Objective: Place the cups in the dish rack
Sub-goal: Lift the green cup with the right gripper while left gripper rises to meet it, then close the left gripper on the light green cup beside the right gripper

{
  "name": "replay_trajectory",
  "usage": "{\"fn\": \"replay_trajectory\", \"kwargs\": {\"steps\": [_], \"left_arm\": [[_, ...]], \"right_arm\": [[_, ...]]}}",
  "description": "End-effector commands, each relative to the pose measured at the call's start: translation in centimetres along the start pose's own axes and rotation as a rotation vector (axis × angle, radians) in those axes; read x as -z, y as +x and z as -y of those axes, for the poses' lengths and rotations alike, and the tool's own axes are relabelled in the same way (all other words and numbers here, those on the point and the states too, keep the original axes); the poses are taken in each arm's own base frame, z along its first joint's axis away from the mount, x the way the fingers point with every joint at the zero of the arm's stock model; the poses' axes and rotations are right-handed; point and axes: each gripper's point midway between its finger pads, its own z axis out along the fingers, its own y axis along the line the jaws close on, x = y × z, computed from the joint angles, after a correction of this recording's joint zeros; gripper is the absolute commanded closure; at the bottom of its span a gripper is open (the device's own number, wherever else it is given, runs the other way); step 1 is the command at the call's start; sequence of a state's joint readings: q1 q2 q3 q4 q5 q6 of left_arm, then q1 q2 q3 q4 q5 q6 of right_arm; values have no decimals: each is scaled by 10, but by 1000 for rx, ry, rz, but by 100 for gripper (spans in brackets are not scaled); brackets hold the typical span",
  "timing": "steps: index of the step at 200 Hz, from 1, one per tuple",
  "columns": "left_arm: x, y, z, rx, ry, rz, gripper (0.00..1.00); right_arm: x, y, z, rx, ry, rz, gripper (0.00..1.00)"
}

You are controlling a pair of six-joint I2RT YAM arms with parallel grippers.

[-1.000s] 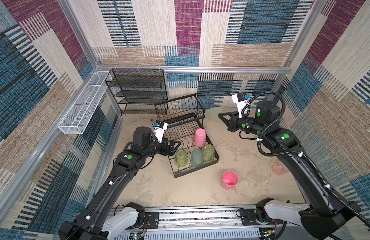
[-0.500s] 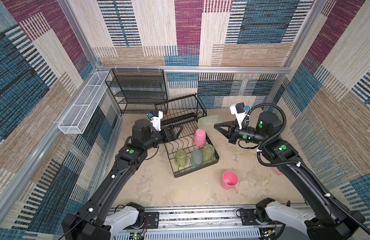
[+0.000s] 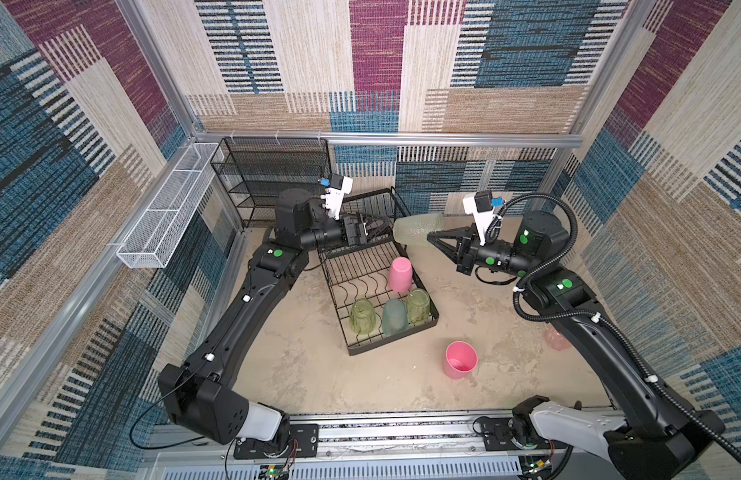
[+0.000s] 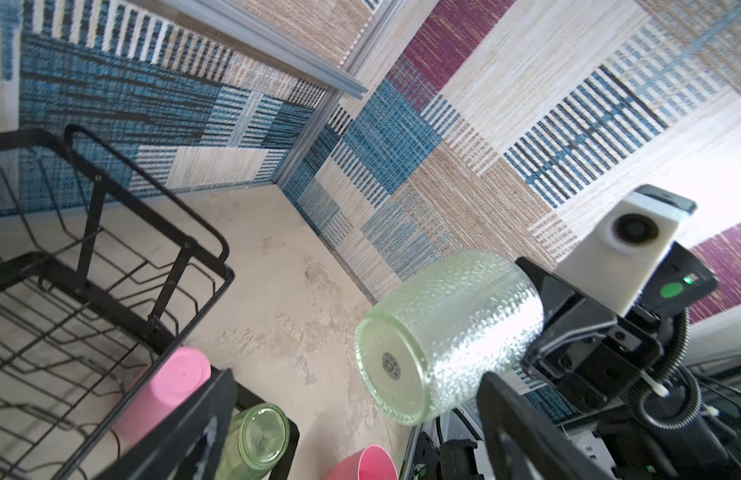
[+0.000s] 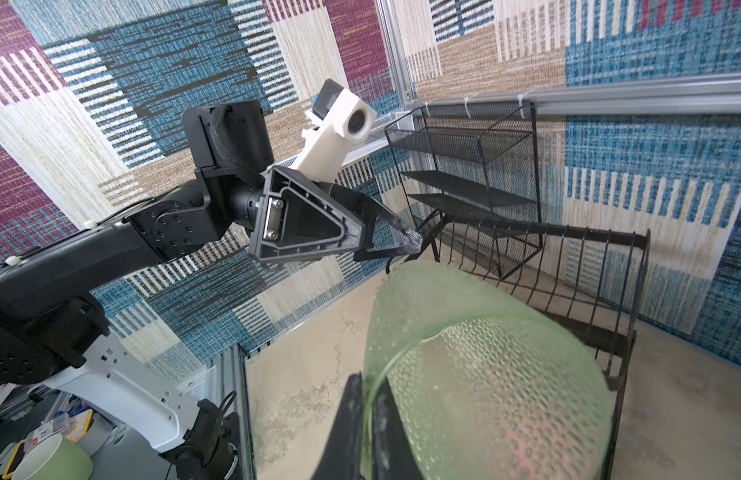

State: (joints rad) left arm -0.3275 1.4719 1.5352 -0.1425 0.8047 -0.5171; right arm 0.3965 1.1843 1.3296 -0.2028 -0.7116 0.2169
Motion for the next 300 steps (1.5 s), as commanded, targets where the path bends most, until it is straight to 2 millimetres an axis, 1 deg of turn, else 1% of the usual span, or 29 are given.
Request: {"fn": "replay_trajectory", "kwargs": {"steps": [1, 19, 38, 43, 45, 50, 54, 75, 80, 96, 113, 142, 194, 213, 251, 276, 300], "left_arm": [[3, -16, 11, -67, 145, -7, 7], [6, -34, 2, -47, 223, 6, 7], [10, -47, -5, -59, 268, 25, 8], [11, -49, -8, -63, 264, 31, 8], [11, -50, -9, -64, 261, 33, 8], [11, -52, -13, -65, 253, 35, 8], [11, -53, -16, -66, 248, 35, 8], [8, -56, -26, -76, 229, 40, 8], [8, -57, -29, -74, 226, 41, 8], [7, -60, -35, -74, 216, 49, 8], [6, -60, -43, -74, 188, 47, 8], [5, -60, -56, -96, 127, 47, 8], [0, -69, -60, -114, 145, 60, 8], [0, -73, -56, -132, 157, 74, 8], [-1, -80, -51, -133, 202, 104, 8], [-1, -84, -45, -132, 230, 140, 8], [-6, -83, -39, -142, 259, 140, 8]], "right_arm": [[-9, -23, -3, 30, -53, 43, 98], [-19, -39, 2, 47, -70, 54, 98], [-32, -52, 18, 41, -111, 57, 98], [-36, -51, 25, 28, -121, 48, 98], [-36, -57, 24, 36, -129, 56, 98], [-38, -63, 27, 37, -143, 63, 98], [-42, -64, 33, 28, -150, 60, 98], [-54, -72, 51, 15, -207, 61, 98], [-58, -71, 56, 7, -218, 53, 98], [-69, -72, 69, -2, -249, 37, 98], [-76, -73, 75, -20, -296, 19, 98], [-81, -77, 74, -20, -339, 16, 97], [-84, -73, 71, -55, -406, 4, 97], [-84, -70, 68, -65, -430, 0, 97], [-86, -72, 58, -62, -468, 2, 97], [-89, -74, 57, -68, -486, 4, 97], [-91, -74, 57, -75, -502, 0, 97]]}}
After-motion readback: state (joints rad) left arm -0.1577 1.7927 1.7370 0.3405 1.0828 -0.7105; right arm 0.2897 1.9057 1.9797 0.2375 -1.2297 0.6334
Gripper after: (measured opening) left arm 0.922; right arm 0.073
